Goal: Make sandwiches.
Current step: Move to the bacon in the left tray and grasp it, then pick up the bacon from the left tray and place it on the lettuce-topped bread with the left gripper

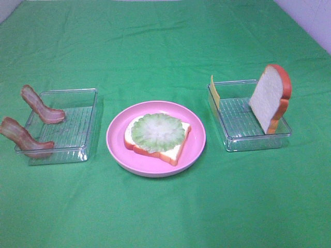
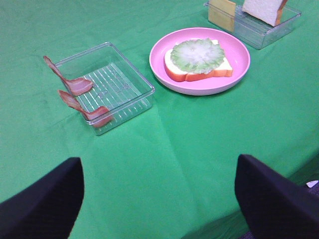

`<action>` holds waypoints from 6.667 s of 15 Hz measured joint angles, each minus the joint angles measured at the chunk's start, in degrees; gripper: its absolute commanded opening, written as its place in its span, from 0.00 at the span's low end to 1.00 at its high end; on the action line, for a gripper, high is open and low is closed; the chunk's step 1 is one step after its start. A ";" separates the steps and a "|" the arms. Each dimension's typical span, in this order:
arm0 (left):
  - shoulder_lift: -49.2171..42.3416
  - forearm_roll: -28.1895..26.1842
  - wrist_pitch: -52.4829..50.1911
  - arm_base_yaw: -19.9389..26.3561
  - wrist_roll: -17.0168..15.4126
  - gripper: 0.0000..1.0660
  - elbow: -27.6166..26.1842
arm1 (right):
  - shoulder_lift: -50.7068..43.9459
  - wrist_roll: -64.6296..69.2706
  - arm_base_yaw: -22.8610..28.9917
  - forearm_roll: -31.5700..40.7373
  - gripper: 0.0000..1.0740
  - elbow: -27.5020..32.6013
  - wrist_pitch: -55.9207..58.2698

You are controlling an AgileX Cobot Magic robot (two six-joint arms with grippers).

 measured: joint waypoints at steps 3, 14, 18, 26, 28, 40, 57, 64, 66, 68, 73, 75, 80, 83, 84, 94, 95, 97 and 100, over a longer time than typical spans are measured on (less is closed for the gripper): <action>0.00 0.00 0.00 0.00 0.00 0.74 0.00 | -12.09 -3.67 0.00 3.15 0.72 1.15 -1.49; 4.64 4.24 -3.04 0.00 -10.03 0.73 -2.35 | -28.42 -4.81 0.00 4.13 0.72 1.78 -2.52; 29.91 14.04 -1.55 0.00 -28.48 0.71 -14.50 | -28.42 -4.81 0.00 4.13 0.72 1.78 -2.58; 72.65 19.77 7.05 0.00 -36.67 0.70 -32.54 | -28.42 -4.81 0.00 4.13 0.72 1.78 -2.58; 81.99 19.60 7.33 0.40 -36.73 0.70 -36.73 | -28.42 -4.81 0.00 4.13 0.72 1.78 -2.58; 108.00 13.92 -4.24 7.45 -36.78 0.62 -44.35 | -28.42 -4.81 0.00 4.13 0.72 1.78 -2.58; 113.27 13.92 -7.39 7.45 -36.78 0.00 -46.01 | -28.42 -4.81 0.00 4.13 0.71 1.78 -2.58; 106.86 4.64 -8.42 7.45 -31.74 0.00 -46.01 | -28.42 -4.81 0.00 4.13 0.71 1.78 -2.58; 104.22 -2.75 -10.71 7.45 -27.27 0.00 -46.01 | -28.42 -4.81 0.00 4.13 0.71 1.78 -2.58; 102.90 -10.60 -13.35 7.45 -22.29 0.00 -46.01 | -28.42 -4.81 0.00 4.13 0.71 1.78 -2.58; 104.91 -39.71 -18.91 5.73 -0.52 0.00 -46.01 | -28.42 -4.81 0.00 4.13 0.71 1.78 -2.58; 108.46 -50.94 -19.08 3.90 7.79 0.00 -46.01 | -28.42 -4.81 0.00 4.13 0.71 1.78 -2.58; 120.21 -71.22 -17.53 -3.50 24.35 0.00 -46.01 | -28.42 -4.81 0.00 4.13 0.71 1.78 -2.58; 123.76 -71.68 -17.19 -4.18 27.50 0.00 -46.01 | -28.42 -4.81 0.00 4.13 0.71 1.78 -2.58; 124.05 -70.07 -17.19 -3.78 27.67 0.00 -46.01 | -28.42 -4.81 0.00 4.13 0.71 1.78 -2.58; 123.24 -59.76 -20.17 1.32 24.81 0.00 -46.01 | -28.42 -4.81 0.00 4.13 0.72 1.78 -2.58; 122.73 -56.32 -21.66 1.32 22.57 0.00 -46.01 | -28.42 -4.81 0.00 4.13 0.72 1.78 -2.58; 121.01 -51.85 -22.92 1.32 19.88 0.08 -46.75 | -28.42 -4.81 0.00 4.13 0.72 1.78 -2.58; 120.61 -50.88 -21.89 1.20 19.02 0.46 -47.27 | -28.42 -4.81 0.00 4.13 0.72 1.78 -2.58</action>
